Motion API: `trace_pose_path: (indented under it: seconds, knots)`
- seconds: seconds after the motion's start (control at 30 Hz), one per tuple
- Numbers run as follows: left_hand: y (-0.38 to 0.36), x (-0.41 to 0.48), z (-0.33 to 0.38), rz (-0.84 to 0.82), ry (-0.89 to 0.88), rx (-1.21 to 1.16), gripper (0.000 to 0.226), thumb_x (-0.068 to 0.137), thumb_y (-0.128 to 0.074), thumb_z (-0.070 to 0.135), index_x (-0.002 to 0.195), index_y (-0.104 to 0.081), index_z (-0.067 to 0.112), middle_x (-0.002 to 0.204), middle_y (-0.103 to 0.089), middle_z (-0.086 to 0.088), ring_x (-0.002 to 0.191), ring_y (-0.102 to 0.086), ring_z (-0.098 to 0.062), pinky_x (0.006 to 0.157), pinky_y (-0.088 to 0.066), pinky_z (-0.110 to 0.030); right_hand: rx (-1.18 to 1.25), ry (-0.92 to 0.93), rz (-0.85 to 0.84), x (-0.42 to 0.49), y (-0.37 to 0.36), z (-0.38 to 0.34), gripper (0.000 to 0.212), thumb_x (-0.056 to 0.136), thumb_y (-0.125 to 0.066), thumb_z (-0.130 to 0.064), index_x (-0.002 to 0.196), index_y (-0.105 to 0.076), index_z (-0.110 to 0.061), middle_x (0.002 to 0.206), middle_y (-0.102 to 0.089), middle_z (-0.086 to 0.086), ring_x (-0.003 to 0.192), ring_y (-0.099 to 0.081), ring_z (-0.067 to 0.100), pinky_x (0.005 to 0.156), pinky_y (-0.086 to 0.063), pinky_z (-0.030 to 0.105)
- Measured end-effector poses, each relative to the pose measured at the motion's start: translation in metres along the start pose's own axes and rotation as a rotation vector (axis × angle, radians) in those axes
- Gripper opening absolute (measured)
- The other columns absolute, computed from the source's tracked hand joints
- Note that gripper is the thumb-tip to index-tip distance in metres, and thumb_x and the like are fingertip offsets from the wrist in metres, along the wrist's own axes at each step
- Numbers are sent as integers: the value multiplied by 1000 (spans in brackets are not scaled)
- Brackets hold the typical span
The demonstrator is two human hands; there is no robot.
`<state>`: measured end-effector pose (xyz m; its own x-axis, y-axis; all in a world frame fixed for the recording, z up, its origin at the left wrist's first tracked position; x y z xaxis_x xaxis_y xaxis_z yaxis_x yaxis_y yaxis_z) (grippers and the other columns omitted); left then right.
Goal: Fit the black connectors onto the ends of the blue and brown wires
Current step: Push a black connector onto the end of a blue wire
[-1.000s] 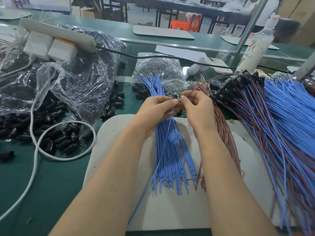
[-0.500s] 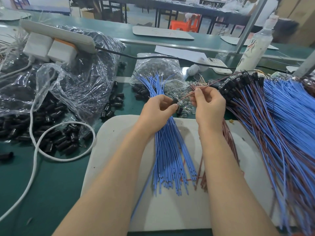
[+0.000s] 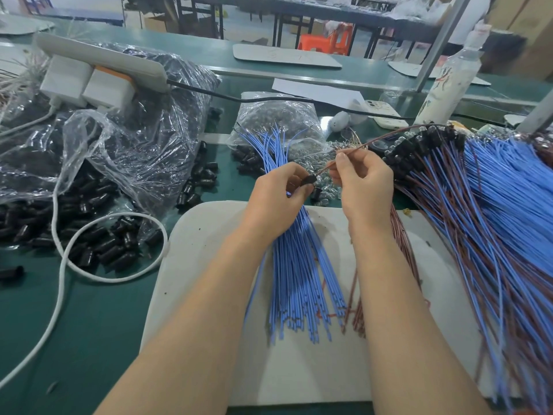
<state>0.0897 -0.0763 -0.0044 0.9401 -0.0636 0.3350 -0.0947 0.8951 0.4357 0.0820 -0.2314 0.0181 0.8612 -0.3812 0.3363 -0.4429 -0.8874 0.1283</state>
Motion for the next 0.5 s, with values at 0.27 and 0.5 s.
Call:
trace_pose_path:
  seconds: [0.27, 0.5]
  knots:
    - [4, 2, 2, 53, -47, -10, 6, 89, -64, 16, 93, -62, 20, 74, -56, 19, 73, -55, -4, 67, -40, -5, -192, 68, -70, -3, -9, -5, 8, 92, -57, -12, 87, -61, -16, 82, -67, 2, 82, -65, 18, 84, -53, 41]
    - [2, 1, 2, 48, -57, 11, 5, 89, -63, 17, 93, -62, 19, 74, -56, 18, 77, -57, -10, 70, -44, -15, -169, 35, -117, -4, -15, -1, 6, 91, -58, -9, 89, -63, -11, 86, -68, 9, 85, -65, 24, 85, -52, 45]
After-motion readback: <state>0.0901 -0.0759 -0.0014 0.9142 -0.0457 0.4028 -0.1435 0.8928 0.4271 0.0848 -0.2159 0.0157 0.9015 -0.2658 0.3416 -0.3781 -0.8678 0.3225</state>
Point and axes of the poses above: each hand's wrist, its own x-axis towards the middle knuckle, its own y-axis out of the back of the hand, z = x × y, the point moved 10 cm from there along x, towards the middle knuckle
